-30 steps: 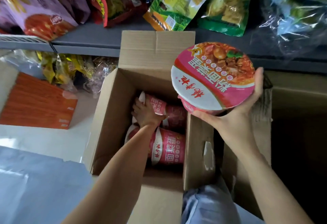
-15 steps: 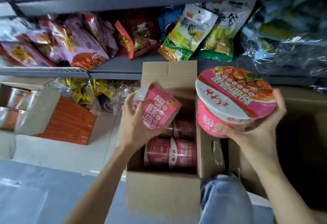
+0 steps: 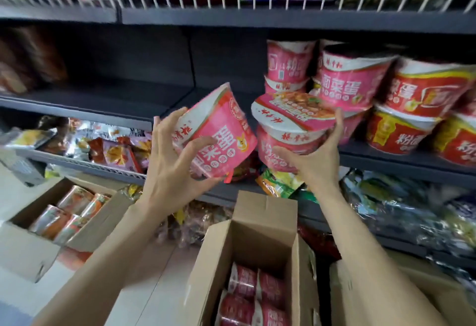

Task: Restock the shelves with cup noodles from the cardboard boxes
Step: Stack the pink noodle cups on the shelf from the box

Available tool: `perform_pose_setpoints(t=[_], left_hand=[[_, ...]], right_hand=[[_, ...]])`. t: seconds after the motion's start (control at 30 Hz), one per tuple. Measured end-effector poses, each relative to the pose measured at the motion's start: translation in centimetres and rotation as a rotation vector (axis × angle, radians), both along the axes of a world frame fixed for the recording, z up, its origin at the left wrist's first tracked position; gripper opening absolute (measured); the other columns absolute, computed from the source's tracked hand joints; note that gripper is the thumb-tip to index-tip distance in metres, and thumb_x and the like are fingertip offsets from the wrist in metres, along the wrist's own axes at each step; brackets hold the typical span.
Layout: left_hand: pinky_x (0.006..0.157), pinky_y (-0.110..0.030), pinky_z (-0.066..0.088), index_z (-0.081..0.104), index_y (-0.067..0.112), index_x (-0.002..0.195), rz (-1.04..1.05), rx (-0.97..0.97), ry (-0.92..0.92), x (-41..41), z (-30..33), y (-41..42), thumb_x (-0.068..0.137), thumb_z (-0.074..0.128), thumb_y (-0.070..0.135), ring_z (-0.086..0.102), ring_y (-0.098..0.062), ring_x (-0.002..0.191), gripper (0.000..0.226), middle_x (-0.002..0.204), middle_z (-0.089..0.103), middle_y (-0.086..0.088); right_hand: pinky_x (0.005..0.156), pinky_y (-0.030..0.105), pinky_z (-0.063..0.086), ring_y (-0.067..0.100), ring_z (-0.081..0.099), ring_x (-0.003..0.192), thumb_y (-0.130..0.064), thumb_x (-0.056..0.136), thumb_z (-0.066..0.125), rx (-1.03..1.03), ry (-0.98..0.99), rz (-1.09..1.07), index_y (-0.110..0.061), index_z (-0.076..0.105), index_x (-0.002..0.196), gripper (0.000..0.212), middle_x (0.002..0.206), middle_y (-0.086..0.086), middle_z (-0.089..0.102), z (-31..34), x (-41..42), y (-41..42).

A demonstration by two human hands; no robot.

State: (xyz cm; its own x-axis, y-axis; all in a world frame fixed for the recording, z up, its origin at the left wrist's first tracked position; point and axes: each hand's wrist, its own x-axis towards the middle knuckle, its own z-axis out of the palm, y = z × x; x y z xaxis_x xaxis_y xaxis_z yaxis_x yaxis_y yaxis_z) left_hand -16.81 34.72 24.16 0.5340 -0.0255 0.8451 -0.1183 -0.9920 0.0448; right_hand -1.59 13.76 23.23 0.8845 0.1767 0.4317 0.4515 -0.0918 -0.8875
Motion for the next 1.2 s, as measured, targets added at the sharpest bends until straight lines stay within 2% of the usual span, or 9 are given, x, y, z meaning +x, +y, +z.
perform_pose_setpoints(t=[0.3,0.4,0.5,0.6,0.73,0.8,0.9,1.07,1.2], left_hand=[[0.118,-0.05,0.008,0.051,0.03,0.113,-0.055,0.361,-0.086,9.3,6.1,1.2,0.07,0.08,0.037,0.03,-0.032,0.133,0.053,0.141,0.029,-0.013],[0.115,-0.056,0.013,0.048,0.034,0.116,-0.024,0.436,-0.093,13.8,6.3,0.4,0.07,0.081,0.036,0.029,-0.027,0.134,0.056,0.143,0.03,-0.008],[0.105,-0.071,0.02,0.046,0.035,0.119,0.025,0.437,0.046,17.9,6.1,-0.8,0.062,0.086,0.029,0.024,-0.027,0.138,0.07,0.148,0.024,-0.004],[0.097,-0.067,0.036,0.048,0.03,0.122,-0.055,0.333,0.144,19.9,5.7,-1.2,0.063,0.082,0.012,0.011,-0.033,0.143,0.071,0.154,0.016,-0.004],[0.096,-0.023,0.04,0.048,0.026,0.13,-0.142,0.078,0.02,19.6,2.9,-1.8,0.072,0.075,0.006,0.004,-0.032,0.146,0.067,0.156,0.01,-0.009],[0.11,-0.026,0.027,0.038,0.025,0.14,-0.084,-0.313,-0.014,19.0,0.5,-3.3,0.076,0.079,0.026,0.009,-0.027,0.146,0.077,0.157,0.005,-0.009],[0.104,-0.046,0.043,0.017,0.039,0.145,-0.154,-0.841,0.168,18.8,-1.7,-5.5,0.074,0.074,0.05,0.04,-0.017,0.131,0.092,0.152,0.021,0.005],[0.099,-0.048,0.045,0.015,0.046,0.145,-0.172,-0.893,0.212,20.9,-1.4,-4.9,0.074,0.058,0.056,0.044,-0.014,0.128,0.084,0.145,0.035,0.013],[0.091,-0.032,0.041,0.01,0.042,0.148,-0.124,-0.883,0.319,22.7,-1.2,-4.2,0.085,0.061,0.034,0.045,-0.02,0.126,0.082,0.149,0.03,0.003]], right_hand=[[0.113,0.031,0.026,0.009,0.029,0.139,-0.028,0.065,0.087,-0.001,0.051,-0.003,-0.035,0.0,0.151,0.123,0.154,-0.007,0.024,-1.5,7.9,6.4],[0.115,0.036,0.022,0.019,0.021,0.144,-0.027,0.084,0.071,-0.242,-0.015,-0.088,-0.024,0.001,0.153,0.098,0.158,0.0,0.017,-2.9,8.2,4.5],[0.105,0.032,0.04,0.02,0.031,0.138,-0.016,0.087,0.067,-0.197,-0.035,-0.087,-0.024,0.018,0.151,0.081,0.152,-0.002,0.024,-3.6,7.1,1.4],[0.084,0.008,0.039,0.014,0.037,0.13,-0.013,0.089,0.063,-0.192,-0.004,-0.036,-0.023,0.025,0.147,0.07,0.145,-0.005,0.03,-3.7,6.3,-1.1],[0.1,0.031,0.044,0.011,0.043,0.125,-0.018,0.091,0.062,-0.19,0.002,0.046,-0.027,0.028,0.145,0.065,0.139,-0.014,0.033,-2.5,6.6,-1.1],[0.104,0.037,0.042,0.01,0.042,0.129,-0.019,0.091,0.062,-0.18,0.011,0.129,-0.033,0.028,0.145,0.066,0.142,-0.017,0.033,-1.9,6.7,-0.1],[0.111,0.041,0.036,0.01,0.031,0.139,-0.015,0.091,0.06,-0.194,0.003,0.217,-0.032,0.02,0.149,0.072,0.152,-0.012,0.026,-1.4,7.0,1.6],[0.112,0.022,0.021,0.009,0.014,0.145,-0.012,0.092,0.058,-0.311,-0.022,0.235,-0.023,0.01,0.153,0.078,0.159,-0.007,0.01,-1.0,8.5,3.3],[0.116,0.031,0.021,0.01,0.005,0.147,-0.015,0.09,0.06,-0.326,-0.004,0.263,-0.026,0.005,0.153,0.085,0.16,-0.007,0.003,-0.9,9.9,4.4]])
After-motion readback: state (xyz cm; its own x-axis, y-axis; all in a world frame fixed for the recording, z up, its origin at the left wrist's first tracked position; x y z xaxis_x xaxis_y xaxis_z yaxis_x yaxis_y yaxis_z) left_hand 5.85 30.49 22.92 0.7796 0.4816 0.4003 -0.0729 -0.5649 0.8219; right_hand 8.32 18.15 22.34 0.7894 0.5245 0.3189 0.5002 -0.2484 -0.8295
